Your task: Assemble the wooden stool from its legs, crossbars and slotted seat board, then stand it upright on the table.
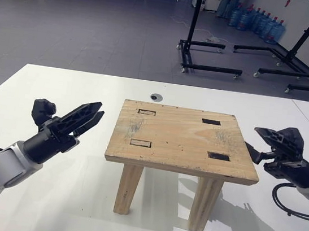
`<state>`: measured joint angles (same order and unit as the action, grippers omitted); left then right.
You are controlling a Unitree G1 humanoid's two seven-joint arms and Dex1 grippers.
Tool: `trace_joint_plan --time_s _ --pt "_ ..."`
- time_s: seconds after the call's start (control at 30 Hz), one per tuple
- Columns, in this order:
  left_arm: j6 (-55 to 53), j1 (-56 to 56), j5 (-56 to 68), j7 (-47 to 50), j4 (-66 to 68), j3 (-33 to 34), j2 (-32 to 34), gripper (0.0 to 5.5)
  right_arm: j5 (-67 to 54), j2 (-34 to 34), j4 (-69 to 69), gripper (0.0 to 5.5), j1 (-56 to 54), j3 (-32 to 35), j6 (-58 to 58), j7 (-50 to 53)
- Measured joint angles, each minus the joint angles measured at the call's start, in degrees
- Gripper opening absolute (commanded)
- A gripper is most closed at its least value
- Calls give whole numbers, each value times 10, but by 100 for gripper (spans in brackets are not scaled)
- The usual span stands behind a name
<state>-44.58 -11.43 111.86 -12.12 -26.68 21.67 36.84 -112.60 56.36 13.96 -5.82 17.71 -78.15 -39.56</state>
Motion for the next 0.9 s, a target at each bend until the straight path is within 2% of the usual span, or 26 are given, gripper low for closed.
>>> trace_joint_plan --time_s 0.13,0.2,0.27,0.33,0.43,0.5,0.6,0.67,0.73,0.9 --pt "23 8 -91 -22 13 12 -3 481 15 -50 -67 437 12 51 100 97" --pt "45 17 -140 -45 19 19 -10 481 83 -100 -116 437 31 86 187 139" --pt "96 15 -217 -120 -19 36 -28 481 195 -154 -209 437 65 116 296 130" --pt "164 0 -347 -170 -73 25 -40 481 321 -218 -310 437 95 113 406 115" --pt "231 1 -500 -158 -102 -17 -57 481 445 -282 -379 437 112 82 515 111" --pt "268 3 -593 -134 -158 -63 -91 481 551 -348 -449 437 137 42 615 93" --pt "265 -64 -479 -188 -227 -60 -93 481 446 -357 -481 437 187 76 599 64" --pt "256 -119 -399 -235 -229 -22 -75 481 310 -322 -465 437 238 136 548 33" --pt "254 -132 -357 -255 -223 13 -59 481 248 -284 -446 437 251 170 515 14" --pt "238 -163 -360 -296 -213 34 -32 481 247 -252 -483 437 292 164 470 -34"
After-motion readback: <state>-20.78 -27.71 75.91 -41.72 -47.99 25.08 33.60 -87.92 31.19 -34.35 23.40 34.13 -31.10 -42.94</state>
